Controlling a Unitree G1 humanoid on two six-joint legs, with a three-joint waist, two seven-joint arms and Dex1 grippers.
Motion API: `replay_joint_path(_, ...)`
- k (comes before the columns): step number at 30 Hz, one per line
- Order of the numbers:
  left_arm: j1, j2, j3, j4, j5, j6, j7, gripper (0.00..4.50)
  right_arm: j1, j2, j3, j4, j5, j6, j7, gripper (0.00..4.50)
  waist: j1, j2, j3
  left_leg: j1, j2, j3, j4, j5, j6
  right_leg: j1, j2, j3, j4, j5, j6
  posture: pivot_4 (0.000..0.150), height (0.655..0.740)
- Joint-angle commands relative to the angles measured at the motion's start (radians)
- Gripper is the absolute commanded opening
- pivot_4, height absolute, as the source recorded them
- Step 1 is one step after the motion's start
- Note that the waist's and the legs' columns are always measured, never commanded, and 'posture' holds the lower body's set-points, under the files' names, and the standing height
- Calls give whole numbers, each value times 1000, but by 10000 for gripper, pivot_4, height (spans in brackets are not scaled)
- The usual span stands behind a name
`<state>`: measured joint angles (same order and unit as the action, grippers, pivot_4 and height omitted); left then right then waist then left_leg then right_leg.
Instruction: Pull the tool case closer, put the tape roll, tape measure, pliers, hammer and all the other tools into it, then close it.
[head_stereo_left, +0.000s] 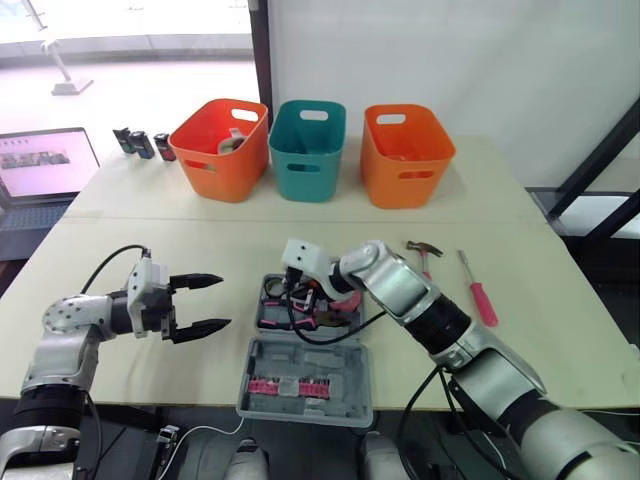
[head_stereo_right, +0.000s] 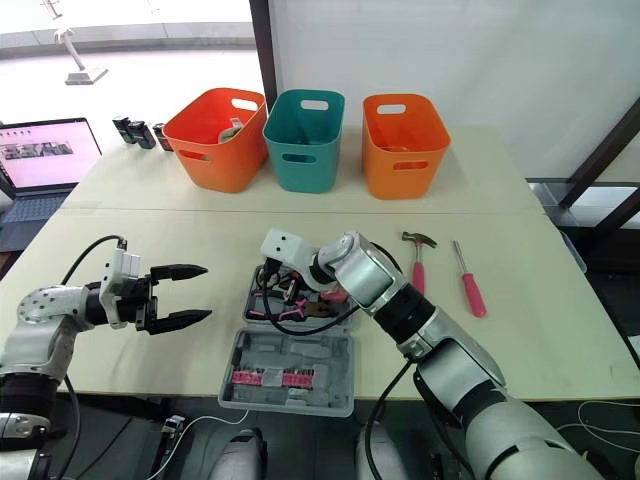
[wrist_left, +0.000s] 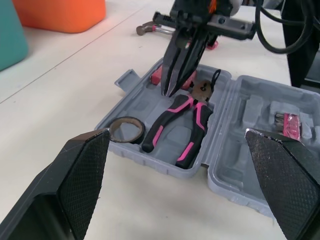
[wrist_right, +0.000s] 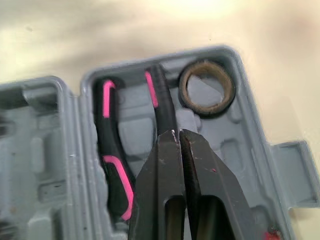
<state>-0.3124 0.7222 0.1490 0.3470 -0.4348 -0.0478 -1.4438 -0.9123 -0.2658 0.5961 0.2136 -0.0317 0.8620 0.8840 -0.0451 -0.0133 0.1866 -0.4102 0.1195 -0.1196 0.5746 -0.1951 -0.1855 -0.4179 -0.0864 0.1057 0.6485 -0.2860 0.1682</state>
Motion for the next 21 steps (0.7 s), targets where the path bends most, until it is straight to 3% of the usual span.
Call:
replay_joint_path(1,-15,9,6,-25,-4,0,5,45000,10,0,3,4,-9,-18,2,774,0,0,0,0,0,0,0,0,0,0,0,0,0,0,0,1500,7400)
replay_joint_path(13,-12,6,-1,-72,-7,31,26,45000,61,2,24,94,-38,-58,-16,774,-2,0,0,0,0,0,0,0,0,1,0,0,0,0,0,1500,7400)
replay_joint_path(21,-9,10,0,-97,-10,49,42,45000,97,-29,140,144,-103,-2,34,774,1,0,-1,2,0,0,0,0,0,2,0,0,0,0,0,1500,7400)
